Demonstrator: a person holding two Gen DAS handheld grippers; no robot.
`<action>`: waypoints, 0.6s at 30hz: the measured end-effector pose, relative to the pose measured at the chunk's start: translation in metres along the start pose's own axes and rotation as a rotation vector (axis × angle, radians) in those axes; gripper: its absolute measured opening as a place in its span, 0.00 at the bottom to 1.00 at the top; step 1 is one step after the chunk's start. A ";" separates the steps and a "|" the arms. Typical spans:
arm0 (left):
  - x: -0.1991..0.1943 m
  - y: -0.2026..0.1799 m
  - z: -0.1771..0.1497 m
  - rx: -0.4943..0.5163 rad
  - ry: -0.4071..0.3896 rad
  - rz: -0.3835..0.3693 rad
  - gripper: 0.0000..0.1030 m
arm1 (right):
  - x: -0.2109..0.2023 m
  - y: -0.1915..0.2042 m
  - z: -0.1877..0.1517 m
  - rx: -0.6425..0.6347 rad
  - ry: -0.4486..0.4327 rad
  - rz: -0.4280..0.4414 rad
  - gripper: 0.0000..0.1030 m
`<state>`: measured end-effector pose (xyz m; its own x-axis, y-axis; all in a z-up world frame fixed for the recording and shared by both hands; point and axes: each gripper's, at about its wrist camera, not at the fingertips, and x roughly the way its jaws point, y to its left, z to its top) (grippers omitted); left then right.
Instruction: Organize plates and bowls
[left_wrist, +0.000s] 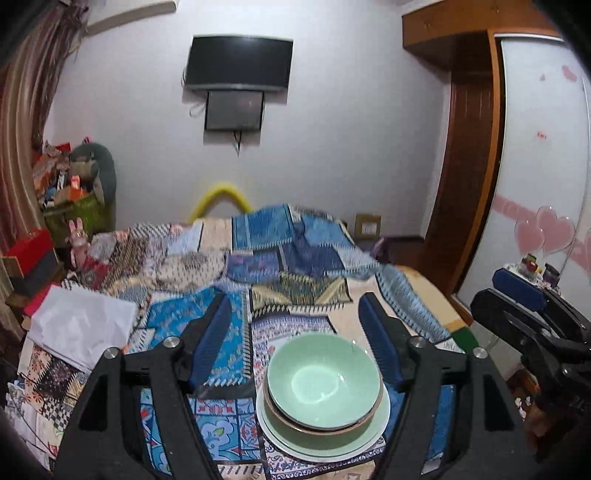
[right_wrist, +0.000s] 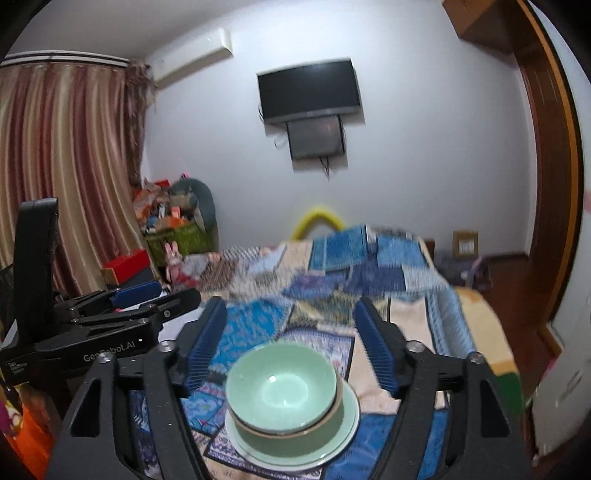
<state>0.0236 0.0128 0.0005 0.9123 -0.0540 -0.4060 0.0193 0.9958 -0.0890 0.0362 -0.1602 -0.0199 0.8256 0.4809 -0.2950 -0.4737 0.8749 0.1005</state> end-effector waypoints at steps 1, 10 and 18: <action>-0.006 -0.001 0.001 0.000 -0.016 0.000 0.76 | -0.002 0.002 0.002 -0.007 -0.016 -0.001 0.79; -0.046 -0.002 0.008 0.009 -0.140 0.015 0.98 | -0.007 0.005 0.005 0.000 -0.056 0.003 0.89; -0.055 0.000 0.008 0.006 -0.166 0.023 1.00 | -0.018 0.008 0.005 0.001 -0.092 -0.005 1.00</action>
<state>-0.0234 0.0165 0.0298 0.9675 -0.0187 -0.2522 -0.0004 0.9972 -0.0753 0.0195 -0.1614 -0.0093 0.8529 0.4793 -0.2070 -0.4688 0.8776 0.1002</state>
